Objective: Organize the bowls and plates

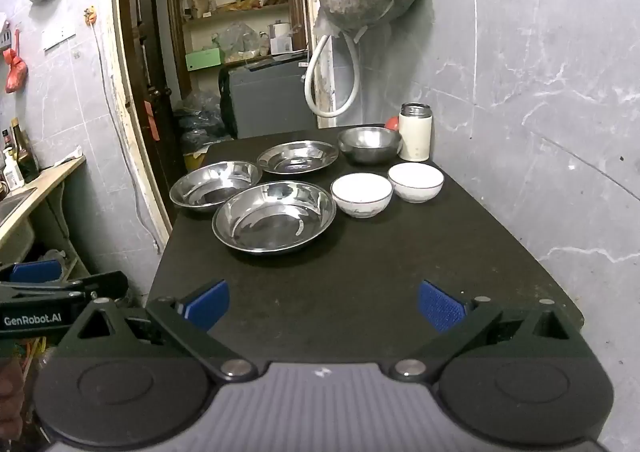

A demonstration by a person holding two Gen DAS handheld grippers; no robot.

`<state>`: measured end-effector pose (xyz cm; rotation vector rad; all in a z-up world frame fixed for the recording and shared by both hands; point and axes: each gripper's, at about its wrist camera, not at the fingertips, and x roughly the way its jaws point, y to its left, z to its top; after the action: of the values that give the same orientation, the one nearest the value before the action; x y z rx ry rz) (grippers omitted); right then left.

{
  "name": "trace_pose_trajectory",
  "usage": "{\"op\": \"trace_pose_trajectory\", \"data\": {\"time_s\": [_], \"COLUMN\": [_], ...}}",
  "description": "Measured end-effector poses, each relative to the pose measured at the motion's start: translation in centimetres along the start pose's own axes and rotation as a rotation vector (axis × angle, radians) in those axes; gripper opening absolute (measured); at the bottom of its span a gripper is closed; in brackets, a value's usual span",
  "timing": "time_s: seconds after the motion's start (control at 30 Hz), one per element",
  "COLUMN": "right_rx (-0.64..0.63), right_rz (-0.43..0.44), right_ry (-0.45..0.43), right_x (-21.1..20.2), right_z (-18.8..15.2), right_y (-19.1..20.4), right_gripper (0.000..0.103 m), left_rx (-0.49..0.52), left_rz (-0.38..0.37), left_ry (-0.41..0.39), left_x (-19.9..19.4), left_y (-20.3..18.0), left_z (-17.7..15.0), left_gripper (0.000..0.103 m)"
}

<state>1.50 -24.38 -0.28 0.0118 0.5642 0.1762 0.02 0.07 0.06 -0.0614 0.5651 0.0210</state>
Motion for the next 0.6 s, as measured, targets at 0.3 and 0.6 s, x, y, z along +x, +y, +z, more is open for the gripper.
{"op": "trace_pose_trajectory", "data": {"time_s": [0.3,0.6], "right_rx": [0.002,-0.002], "right_rz": [0.0,-0.001], "right_ry": [0.003,-0.001], "right_x": [0.3,-0.1], "right_z": [0.4,-0.1], "right_y": [-0.1,-0.1], "right_gripper": [0.103,0.103], "left_rx": [0.02,0.023], "left_rz": [-0.014,-0.02], "left_ry": [-0.005,-0.001], "left_x": [-0.3,0.0], "left_y": [-1.3,-0.8], "left_z": [0.0,-0.2], "left_gripper": [0.102,0.102]}}
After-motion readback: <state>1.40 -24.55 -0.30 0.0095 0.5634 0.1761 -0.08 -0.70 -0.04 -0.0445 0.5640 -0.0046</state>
